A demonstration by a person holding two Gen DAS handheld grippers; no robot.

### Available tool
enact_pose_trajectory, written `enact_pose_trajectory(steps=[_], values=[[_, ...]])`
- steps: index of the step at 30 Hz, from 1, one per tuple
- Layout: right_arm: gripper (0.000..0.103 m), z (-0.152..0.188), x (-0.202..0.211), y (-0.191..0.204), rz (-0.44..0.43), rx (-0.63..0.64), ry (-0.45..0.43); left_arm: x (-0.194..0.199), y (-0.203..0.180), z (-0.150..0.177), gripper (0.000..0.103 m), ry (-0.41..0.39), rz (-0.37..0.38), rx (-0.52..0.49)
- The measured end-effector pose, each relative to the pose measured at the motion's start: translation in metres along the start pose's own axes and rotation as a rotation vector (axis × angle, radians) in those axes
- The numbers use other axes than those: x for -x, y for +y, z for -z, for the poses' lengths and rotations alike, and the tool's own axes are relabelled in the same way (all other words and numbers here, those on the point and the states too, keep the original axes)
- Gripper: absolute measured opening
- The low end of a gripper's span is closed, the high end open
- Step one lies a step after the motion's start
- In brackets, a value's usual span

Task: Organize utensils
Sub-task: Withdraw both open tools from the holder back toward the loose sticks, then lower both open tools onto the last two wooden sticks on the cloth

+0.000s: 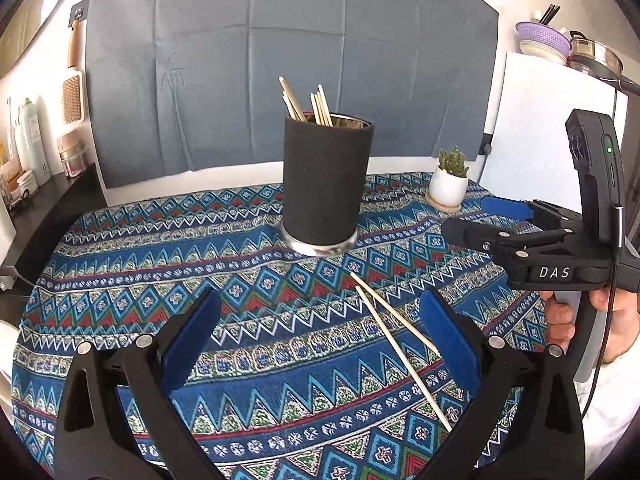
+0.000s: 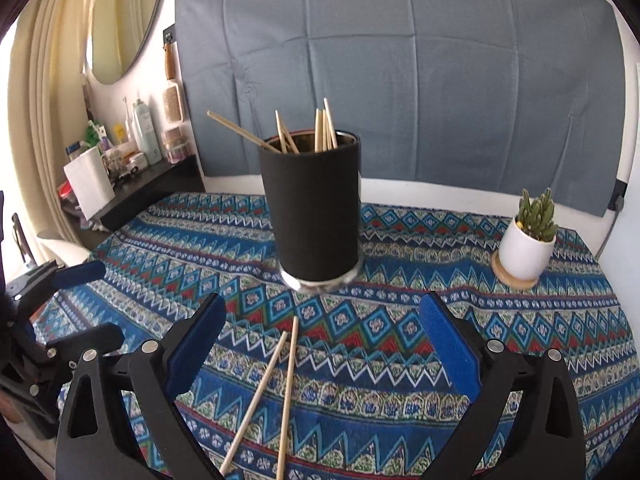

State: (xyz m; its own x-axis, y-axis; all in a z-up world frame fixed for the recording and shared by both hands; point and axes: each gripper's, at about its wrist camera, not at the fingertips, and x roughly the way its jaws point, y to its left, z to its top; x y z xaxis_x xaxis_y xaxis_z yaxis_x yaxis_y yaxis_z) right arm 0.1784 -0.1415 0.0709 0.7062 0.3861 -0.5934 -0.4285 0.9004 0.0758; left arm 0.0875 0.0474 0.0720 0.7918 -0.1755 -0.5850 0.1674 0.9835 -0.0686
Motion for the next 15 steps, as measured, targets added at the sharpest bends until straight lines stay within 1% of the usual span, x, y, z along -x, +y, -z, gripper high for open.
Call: enact_pose_trajectory(steps=[2, 5, 9, 12, 15], values=[[0.093, 0.014, -0.002, -0.005, 0.034, 0.003, 0.026, -0.009, -0.003, 0.007, 0.097, 0.031, 0.004, -0.002], [0.093, 0.036, -0.008, -0.013, 0.057, -0.016, 0.068, -0.026, -0.007, 0.016, 0.097, 0.079, 0.001, 0.002], [0.093, 0.064, -0.016, -0.015, 0.078, -0.005, 0.128, -0.053, -0.011, 0.022, 0.097, 0.183, 0.05, 0.039], [0.093, 0.076, -0.019, -0.011, 0.087, 0.036, 0.179, -0.065, -0.012, 0.02, 0.097, 0.217, 0.049, 0.067], [0.093, 0.078, -0.014, -0.004, 0.087, 0.071, 0.177, -0.073, -0.014, 0.017, 0.097, 0.236, 0.091, 0.073]])
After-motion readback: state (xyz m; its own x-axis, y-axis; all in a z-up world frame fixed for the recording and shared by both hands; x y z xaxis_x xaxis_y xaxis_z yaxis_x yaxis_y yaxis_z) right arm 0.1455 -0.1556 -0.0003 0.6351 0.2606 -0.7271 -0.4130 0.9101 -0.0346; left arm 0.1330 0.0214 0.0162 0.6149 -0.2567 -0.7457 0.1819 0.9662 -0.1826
